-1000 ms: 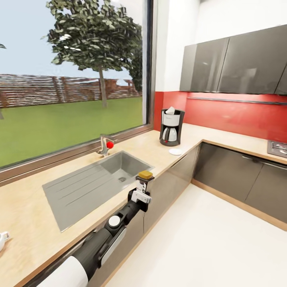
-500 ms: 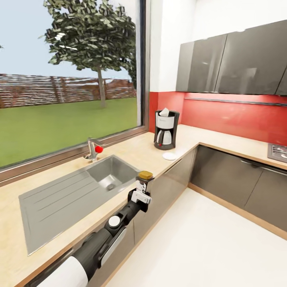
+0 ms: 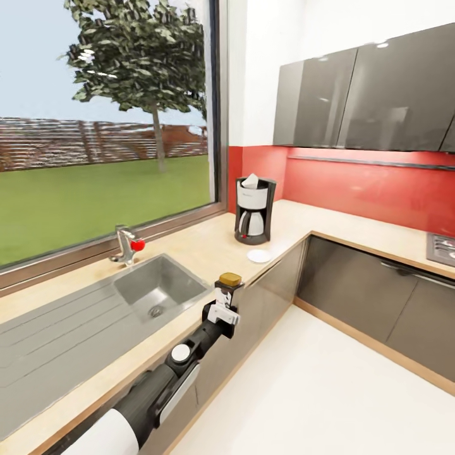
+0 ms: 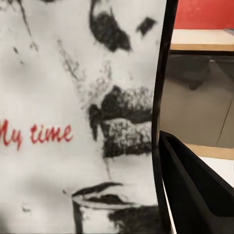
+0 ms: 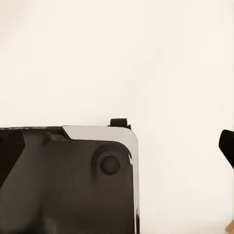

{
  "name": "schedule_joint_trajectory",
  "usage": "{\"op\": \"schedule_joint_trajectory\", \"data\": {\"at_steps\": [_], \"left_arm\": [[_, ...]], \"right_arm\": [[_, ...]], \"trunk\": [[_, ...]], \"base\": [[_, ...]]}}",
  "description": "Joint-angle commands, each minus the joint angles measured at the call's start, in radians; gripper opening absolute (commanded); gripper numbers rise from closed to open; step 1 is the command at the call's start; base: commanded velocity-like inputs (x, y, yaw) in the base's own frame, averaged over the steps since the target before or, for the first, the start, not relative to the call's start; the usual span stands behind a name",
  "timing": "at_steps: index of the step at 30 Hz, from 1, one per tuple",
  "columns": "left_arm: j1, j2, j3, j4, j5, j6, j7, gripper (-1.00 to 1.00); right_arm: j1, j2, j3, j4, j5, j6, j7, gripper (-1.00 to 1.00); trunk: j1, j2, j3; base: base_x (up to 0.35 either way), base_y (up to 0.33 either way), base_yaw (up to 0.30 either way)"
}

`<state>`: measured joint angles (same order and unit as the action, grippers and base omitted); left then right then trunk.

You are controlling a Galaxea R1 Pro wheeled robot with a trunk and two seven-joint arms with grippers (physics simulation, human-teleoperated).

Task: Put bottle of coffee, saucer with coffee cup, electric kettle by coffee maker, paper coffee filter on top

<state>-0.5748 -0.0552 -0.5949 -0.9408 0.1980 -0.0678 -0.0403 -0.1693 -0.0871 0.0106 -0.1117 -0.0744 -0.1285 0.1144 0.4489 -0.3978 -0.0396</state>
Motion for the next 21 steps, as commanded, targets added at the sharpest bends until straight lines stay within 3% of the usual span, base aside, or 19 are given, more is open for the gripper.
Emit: {"op": "schedule_joint_trajectory", "data": {"at_steps": [1,21], "left_arm": [[-0.001,0.000,0.000,0.001,0.009,-0.003,-0.004,-1.00],[0.001,0.002,0.001,0.000,0.009,-0.003,-0.004,-1.00]], "right_arm": [[-0.001,0.000,0.001,0.001,-0.008,-0.003,0.005,1.00],[-0.001,-0.013,0.002,0.004,-0.007,-0.005,0.005,1.00]], "trunk": [[0.001,-0.002,-0.002],[0.001,-0.002,-0.002]], "base": [[0.294,-0.181,0.000],[0.296,-0.177,0.000]]}}
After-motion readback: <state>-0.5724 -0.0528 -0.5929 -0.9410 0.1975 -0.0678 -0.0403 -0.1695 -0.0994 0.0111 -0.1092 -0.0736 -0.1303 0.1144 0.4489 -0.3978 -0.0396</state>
